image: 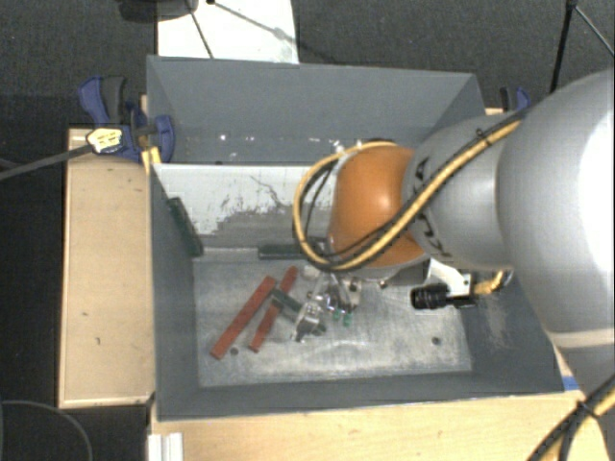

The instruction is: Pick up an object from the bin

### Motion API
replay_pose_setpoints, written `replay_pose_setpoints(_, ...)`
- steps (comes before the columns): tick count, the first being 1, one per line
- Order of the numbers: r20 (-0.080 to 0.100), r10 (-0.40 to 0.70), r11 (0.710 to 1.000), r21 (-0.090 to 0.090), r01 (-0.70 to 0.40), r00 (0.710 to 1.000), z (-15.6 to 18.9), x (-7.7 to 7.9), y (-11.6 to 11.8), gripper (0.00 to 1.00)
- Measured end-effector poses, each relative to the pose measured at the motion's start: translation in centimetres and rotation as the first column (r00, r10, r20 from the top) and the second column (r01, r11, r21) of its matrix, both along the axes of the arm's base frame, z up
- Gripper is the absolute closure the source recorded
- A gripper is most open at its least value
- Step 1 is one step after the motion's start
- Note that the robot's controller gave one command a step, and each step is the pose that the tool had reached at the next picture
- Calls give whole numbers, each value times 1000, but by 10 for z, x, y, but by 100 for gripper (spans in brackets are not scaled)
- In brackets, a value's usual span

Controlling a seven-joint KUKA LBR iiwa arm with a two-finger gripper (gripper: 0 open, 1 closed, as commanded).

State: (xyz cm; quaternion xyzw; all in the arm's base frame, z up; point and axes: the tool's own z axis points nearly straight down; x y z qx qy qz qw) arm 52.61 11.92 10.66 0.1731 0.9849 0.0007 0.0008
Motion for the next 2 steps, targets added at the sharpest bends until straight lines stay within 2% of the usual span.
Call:
replay_pose_setpoints(1, 6, 40, 999, 0, -40, 999, -32, -13, 2, 100)
replay_pose_setpoints(2, 6, 39, 999, 0, -39, 999, -32, -13, 2, 100)
